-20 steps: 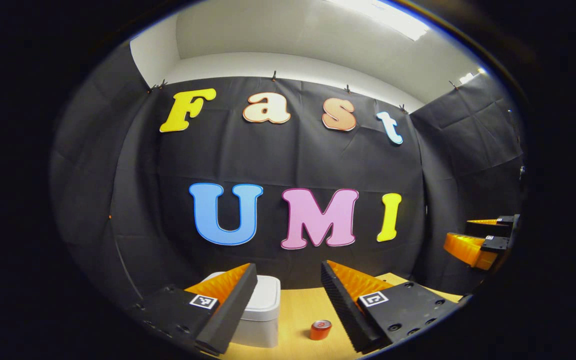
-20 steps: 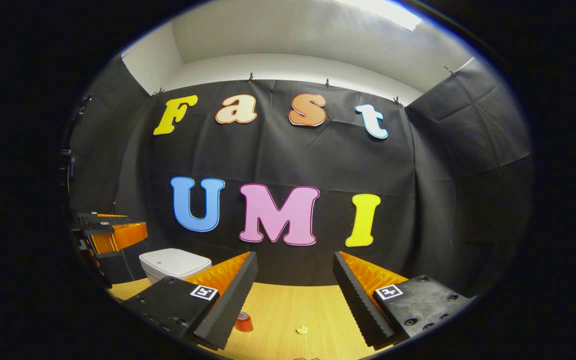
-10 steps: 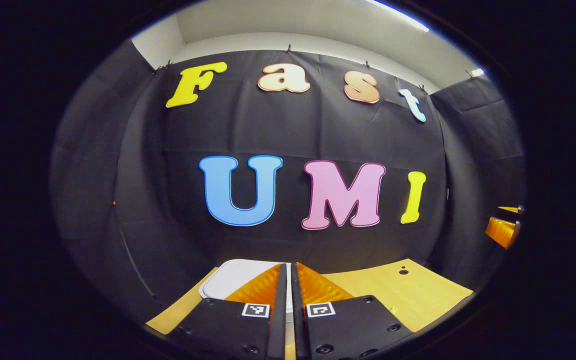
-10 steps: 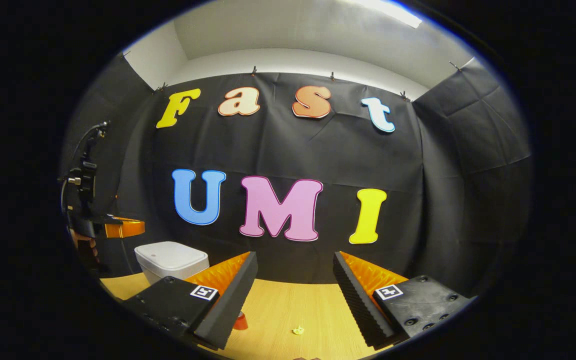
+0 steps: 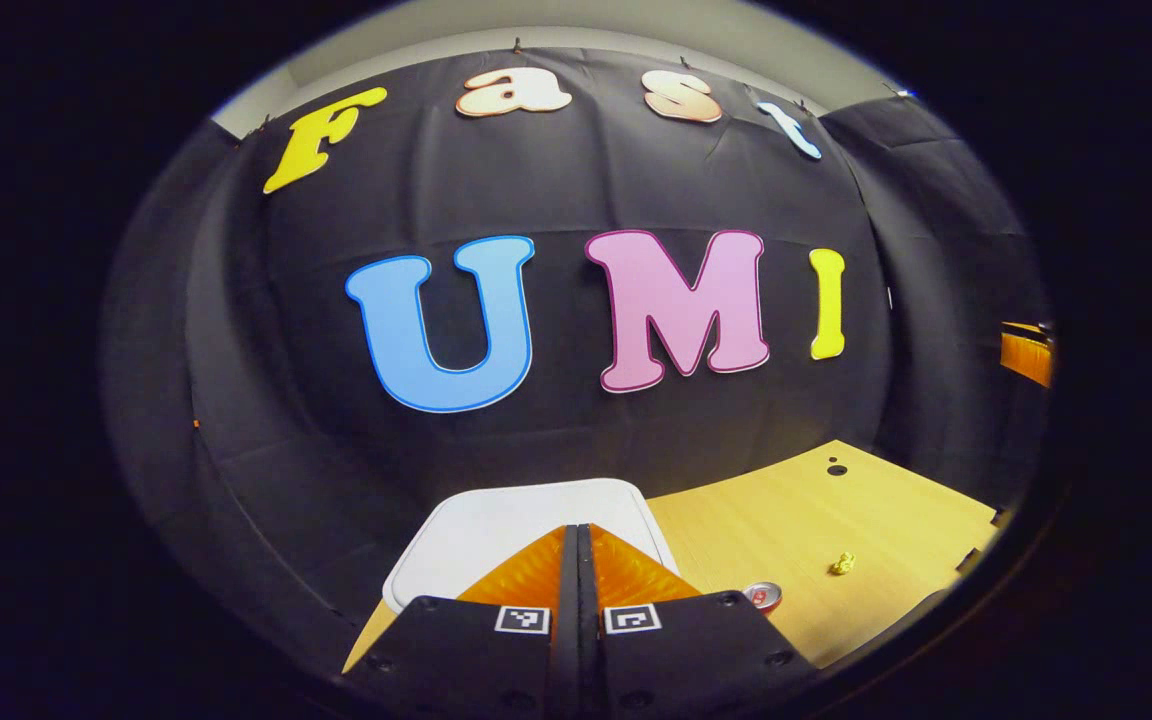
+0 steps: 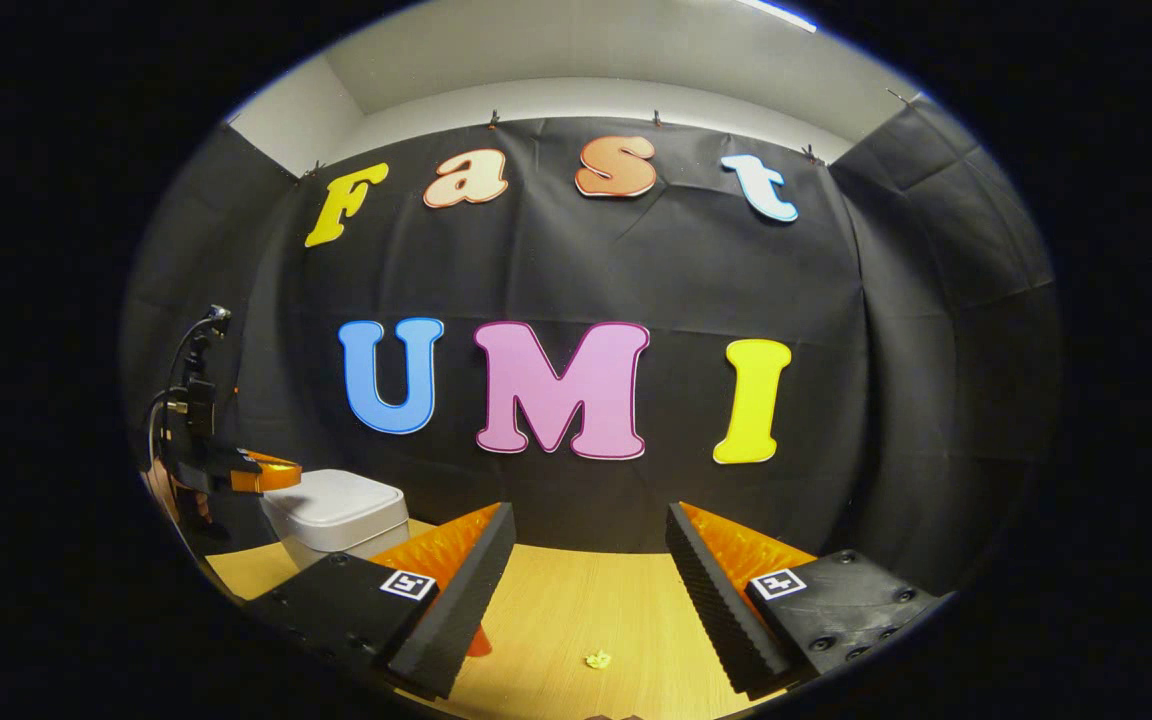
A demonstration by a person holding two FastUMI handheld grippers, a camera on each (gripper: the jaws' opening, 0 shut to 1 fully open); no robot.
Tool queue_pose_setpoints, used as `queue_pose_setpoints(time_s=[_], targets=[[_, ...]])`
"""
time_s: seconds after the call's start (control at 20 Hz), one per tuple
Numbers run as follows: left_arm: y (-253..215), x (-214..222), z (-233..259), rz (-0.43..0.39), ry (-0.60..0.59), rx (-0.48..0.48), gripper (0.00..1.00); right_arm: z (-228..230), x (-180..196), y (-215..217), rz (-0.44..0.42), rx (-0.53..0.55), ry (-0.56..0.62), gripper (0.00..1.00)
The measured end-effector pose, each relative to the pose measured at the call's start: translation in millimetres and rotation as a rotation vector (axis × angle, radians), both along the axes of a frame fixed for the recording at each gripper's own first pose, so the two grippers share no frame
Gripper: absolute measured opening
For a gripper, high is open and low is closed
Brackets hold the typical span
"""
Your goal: Press the lid of the desktop garbage bin to open it, pick up the crumpled paper on the desktop and throw it into the bin, then pick up the pop can on the desktop and drop it into the bin, and finally close the garbage bin lid.
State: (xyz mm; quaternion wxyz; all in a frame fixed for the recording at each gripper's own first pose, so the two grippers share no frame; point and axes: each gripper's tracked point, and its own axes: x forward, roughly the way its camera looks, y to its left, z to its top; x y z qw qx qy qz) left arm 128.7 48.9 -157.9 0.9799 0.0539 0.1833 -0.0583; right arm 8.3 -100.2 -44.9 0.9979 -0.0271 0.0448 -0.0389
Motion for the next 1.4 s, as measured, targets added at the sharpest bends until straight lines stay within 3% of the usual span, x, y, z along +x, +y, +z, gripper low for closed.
queue_pose_setpoints(time_s=[0.1, 0.45, 0.95, 1.15, 1.4], targets=[[1, 3, -13, 0.012, 0.025, 0.018, 0.06, -4, 4, -1, 0.003, 0.016, 0.004, 0.98], [26, 0, -39, 0.083, 0.067, -0.083, 0.05, -6, 6, -4, 0.017, 0.014, 0.0, 0.98], [33, -1, -52, 0.094, 0.051, -0.124, 0.06, -15, 10, -16, -0.037, -0.029, 0.022, 0.98], [36, 4, -32, 0.12, 0.024, -0.07, 0.06, -11, 3, -18, -0.07, -0.035, 0.038, 0.98], [28, 4, 39, 0.153, -0.142, -0.064, 0.05, 1, -8, -18, -0.113, -0.066, 0.025, 0.98]])
